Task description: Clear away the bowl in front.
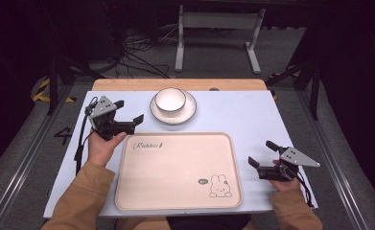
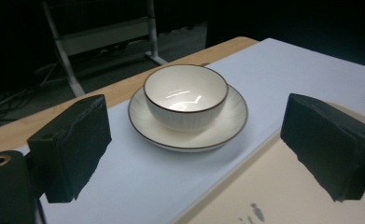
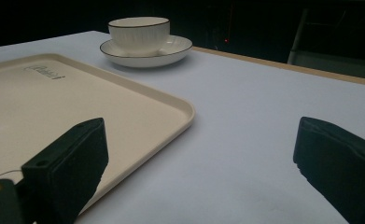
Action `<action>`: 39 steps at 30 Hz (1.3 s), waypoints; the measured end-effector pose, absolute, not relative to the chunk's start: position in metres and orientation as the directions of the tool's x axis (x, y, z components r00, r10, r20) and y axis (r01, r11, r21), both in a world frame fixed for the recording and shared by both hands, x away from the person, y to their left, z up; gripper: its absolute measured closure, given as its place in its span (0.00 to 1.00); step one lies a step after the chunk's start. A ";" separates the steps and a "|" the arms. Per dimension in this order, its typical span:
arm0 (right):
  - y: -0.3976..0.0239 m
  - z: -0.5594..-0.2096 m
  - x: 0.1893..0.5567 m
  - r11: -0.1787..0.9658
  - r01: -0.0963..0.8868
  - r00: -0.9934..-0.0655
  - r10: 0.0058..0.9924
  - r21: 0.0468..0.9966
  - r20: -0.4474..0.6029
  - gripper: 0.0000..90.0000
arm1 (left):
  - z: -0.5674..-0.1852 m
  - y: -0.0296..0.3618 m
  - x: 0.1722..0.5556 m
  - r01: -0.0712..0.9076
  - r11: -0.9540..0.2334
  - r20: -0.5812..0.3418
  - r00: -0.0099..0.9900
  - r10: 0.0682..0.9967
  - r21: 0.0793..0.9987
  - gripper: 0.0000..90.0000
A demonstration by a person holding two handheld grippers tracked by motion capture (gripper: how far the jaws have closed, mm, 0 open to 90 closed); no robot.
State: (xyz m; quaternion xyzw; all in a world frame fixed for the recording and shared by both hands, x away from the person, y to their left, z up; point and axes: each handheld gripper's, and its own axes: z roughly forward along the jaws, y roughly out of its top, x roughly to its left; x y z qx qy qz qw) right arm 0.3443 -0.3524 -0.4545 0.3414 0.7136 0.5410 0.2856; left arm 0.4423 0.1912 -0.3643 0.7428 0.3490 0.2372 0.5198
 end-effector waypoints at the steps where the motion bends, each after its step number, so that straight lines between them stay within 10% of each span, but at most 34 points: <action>1: -0.352 -0.454 0.344 0.181 0.180 -0.604 0.796 0.967 -0.037 0.04 | -0.363 0.192 0.446 0.279 -0.216 -0.014 0.640 0.768 0.936 0.10; 39: -0.353 -0.455 0.345 0.174 0.187 -0.602 0.798 0.967 -0.027 0.03 | -0.334 0.142 0.524 0.463 -0.135 -0.117 0.476 0.872 0.876 0.04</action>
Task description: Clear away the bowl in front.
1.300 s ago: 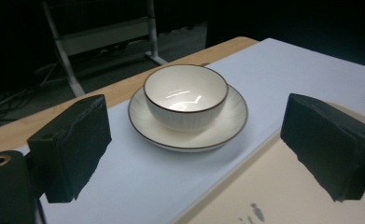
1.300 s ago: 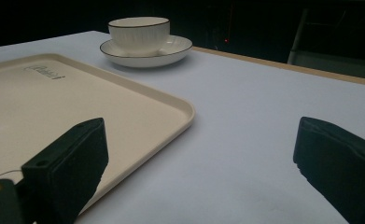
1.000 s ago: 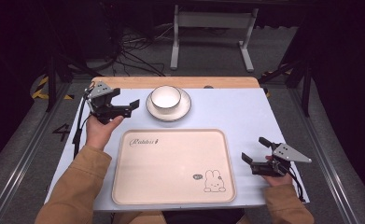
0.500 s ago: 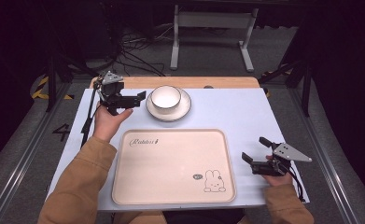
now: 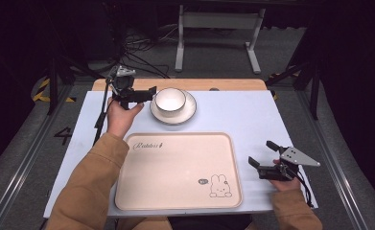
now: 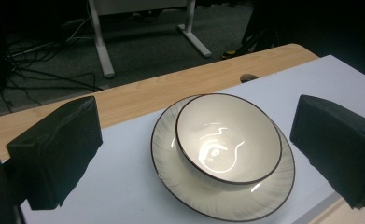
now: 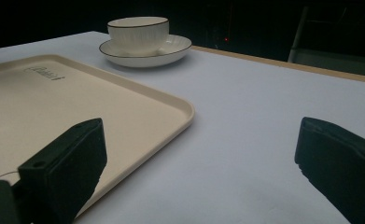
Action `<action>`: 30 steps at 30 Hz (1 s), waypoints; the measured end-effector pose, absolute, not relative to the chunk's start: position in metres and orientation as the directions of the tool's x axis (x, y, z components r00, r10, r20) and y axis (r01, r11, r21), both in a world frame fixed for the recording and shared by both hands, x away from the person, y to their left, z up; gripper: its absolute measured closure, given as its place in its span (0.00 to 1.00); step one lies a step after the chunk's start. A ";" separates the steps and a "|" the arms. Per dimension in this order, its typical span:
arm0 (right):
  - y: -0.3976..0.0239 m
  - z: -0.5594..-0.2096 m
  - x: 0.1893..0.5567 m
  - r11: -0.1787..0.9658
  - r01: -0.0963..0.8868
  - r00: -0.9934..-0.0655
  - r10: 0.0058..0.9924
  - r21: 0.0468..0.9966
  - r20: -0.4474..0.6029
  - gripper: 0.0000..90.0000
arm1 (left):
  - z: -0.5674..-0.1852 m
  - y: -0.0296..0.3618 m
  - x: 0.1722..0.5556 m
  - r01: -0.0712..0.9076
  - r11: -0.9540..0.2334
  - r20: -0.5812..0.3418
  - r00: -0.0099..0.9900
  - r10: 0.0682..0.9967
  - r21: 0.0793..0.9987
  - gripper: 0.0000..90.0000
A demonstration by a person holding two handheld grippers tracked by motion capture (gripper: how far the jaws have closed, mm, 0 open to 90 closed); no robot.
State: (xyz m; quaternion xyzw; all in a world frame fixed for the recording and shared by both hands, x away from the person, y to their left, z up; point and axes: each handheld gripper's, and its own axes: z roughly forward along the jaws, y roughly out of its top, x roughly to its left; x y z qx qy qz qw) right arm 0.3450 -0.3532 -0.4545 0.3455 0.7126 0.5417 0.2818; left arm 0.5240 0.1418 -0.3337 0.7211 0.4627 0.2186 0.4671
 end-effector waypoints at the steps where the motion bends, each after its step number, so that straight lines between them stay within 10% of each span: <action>1: -0.353 -0.454 0.345 0.174 0.188 -0.602 0.798 0.967 -0.027 0.03 | -0.334 0.140 0.525 0.464 -0.134 -0.117 0.473 0.873 0.875 0.04; 30: -0.352 -0.455 0.342 0.182 0.170 -0.590 0.806 0.968 -0.048 0.03 | -0.350 0.108 0.587 0.702 -0.096 -0.235 0.360 0.903 0.705 0.35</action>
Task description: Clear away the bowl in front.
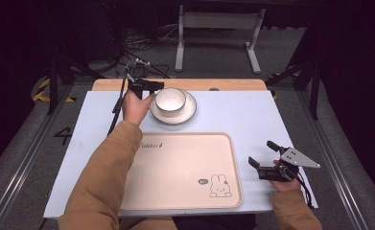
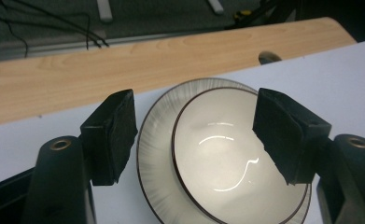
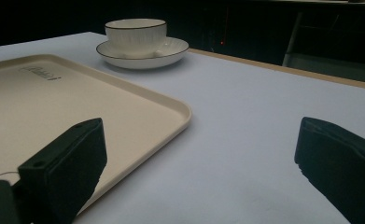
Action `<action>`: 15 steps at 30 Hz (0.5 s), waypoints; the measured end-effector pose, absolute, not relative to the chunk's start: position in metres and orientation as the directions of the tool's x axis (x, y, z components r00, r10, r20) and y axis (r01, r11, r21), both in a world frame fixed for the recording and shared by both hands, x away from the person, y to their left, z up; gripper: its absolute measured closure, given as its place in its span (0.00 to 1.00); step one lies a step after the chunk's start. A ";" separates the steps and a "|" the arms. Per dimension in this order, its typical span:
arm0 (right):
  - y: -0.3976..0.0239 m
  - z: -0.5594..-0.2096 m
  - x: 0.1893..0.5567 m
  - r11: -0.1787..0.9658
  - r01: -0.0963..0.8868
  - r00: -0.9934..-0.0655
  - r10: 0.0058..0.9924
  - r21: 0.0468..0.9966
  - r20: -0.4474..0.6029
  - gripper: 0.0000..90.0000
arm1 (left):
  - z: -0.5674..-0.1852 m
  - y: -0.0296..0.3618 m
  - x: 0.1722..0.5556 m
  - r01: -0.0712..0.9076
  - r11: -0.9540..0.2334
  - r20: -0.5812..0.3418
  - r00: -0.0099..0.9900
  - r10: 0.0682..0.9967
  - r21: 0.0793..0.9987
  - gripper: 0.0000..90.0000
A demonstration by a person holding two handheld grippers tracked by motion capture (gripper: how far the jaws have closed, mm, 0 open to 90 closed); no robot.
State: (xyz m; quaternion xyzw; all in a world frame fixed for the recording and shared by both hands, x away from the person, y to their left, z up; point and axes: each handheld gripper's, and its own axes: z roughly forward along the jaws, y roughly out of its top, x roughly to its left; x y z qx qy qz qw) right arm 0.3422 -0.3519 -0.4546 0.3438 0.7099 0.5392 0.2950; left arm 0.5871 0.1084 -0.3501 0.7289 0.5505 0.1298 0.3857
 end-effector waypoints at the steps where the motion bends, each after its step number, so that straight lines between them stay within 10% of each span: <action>1: -0.352 -0.455 0.342 0.183 0.168 -0.591 0.805 0.969 -0.049 0.03 | -0.353 0.108 0.589 0.717 -0.093 -0.241 0.350 0.905 0.691 0.35; 15: -0.352 -0.455 0.341 0.182 0.164 -0.594 0.803 0.970 -0.050 0.03 | -0.385 0.112 0.610 0.824 -0.064 -0.312 0.283 0.907 0.563 0.39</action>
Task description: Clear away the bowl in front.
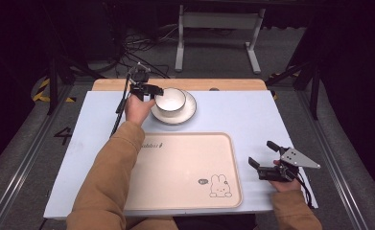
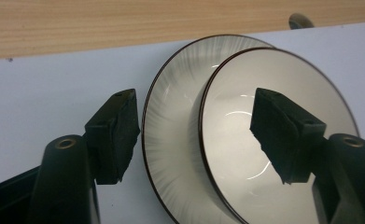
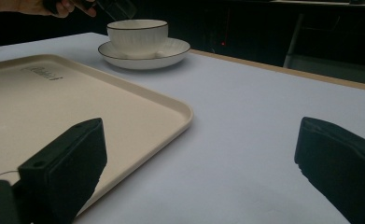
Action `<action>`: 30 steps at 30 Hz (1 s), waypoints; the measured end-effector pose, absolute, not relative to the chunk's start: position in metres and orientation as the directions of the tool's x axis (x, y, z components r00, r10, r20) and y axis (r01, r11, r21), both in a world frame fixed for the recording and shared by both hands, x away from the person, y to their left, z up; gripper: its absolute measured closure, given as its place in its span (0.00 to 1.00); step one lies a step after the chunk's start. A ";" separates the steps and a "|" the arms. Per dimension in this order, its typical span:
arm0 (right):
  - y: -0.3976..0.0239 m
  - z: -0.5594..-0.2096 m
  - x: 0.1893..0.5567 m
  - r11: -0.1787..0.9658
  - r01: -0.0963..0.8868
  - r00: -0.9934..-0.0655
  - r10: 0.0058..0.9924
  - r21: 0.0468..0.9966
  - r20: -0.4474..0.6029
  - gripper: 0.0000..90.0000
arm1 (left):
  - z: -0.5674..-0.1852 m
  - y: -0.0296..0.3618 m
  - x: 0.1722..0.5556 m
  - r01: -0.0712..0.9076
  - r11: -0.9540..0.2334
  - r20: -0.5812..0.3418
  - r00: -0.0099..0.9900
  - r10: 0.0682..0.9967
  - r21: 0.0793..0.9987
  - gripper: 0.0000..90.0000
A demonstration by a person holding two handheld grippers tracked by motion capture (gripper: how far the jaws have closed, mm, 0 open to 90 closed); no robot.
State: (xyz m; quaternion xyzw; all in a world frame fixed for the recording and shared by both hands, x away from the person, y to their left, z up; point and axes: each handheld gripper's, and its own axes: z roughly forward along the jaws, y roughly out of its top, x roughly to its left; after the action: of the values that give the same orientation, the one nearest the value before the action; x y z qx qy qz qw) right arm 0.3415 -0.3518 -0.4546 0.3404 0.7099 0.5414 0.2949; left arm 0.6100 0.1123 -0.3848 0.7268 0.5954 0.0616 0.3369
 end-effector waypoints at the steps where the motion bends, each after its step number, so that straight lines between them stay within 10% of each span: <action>1: -0.352 -0.455 0.341 0.182 0.164 -0.594 0.803 0.970 -0.050 0.03 | -0.387 0.112 0.611 0.828 -0.063 -0.320 0.284 0.904 0.557 0.41; 30: -0.351 -0.455 0.341 0.188 0.158 -0.597 0.801 0.969 -0.058 0.03 | -0.415 0.106 0.622 0.892 -0.025 -0.397 0.226 0.890 0.451 0.75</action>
State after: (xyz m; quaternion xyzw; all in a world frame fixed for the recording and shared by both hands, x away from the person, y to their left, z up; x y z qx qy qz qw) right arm 0.3409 -0.3513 -0.4548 0.3371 0.7112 0.5409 0.2968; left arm 0.6217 0.1056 -0.4155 0.7157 0.6223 -0.0019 0.3170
